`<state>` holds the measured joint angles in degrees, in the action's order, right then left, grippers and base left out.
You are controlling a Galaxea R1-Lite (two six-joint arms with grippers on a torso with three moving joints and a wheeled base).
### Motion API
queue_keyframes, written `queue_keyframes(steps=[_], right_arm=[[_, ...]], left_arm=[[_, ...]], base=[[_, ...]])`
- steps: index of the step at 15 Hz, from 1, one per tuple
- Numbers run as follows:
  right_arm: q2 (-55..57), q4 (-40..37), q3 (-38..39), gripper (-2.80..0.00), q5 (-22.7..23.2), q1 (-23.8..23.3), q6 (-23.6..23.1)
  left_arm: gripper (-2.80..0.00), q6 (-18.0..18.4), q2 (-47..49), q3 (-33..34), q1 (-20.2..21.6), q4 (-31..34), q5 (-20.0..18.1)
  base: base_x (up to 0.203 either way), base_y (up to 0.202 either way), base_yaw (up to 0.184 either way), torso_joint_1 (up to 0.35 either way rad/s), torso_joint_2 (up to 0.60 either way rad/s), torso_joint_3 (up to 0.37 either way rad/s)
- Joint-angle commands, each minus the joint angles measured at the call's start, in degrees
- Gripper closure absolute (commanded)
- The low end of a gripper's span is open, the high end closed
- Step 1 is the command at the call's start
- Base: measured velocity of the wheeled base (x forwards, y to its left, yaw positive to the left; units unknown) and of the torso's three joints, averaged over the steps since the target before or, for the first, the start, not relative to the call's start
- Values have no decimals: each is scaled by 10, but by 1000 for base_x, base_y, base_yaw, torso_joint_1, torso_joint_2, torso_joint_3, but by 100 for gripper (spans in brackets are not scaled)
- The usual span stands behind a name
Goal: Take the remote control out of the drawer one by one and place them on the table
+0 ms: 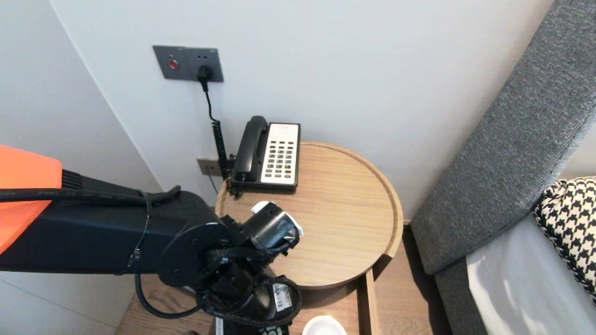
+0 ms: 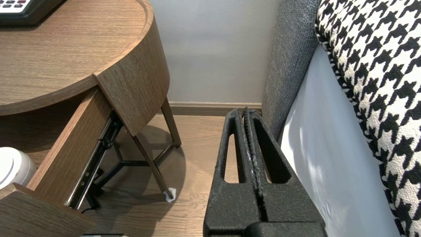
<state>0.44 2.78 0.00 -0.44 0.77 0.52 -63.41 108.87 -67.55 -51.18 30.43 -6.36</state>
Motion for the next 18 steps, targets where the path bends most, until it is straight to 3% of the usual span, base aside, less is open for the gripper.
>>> queue_keyframes(steps=[1, 5, 12, 18], right_arm=[[1, 0, 14, 0, 0, 0, 0], [1, 0, 14, 0, 0, 0, 0], [1, 0, 14, 0, 0, 0, 0], [1, 0, 14, 0, 0, 0, 0]], left_arm=[[0, -2, -13, -10, -1, 26, -4], [0, -1, -24, -10, -1, 56, -30], [0, 3, -44, -7, -3, 89, -35], [0, 7, -117, 6, -3, 105, -46]], base=[[0, 0, 0, 0, 0, 0], [0, 0, 0, 0, 0, 0], [0, 0, 0, 0, 0, 0], [0, 0, 0, 0, 0, 0]])
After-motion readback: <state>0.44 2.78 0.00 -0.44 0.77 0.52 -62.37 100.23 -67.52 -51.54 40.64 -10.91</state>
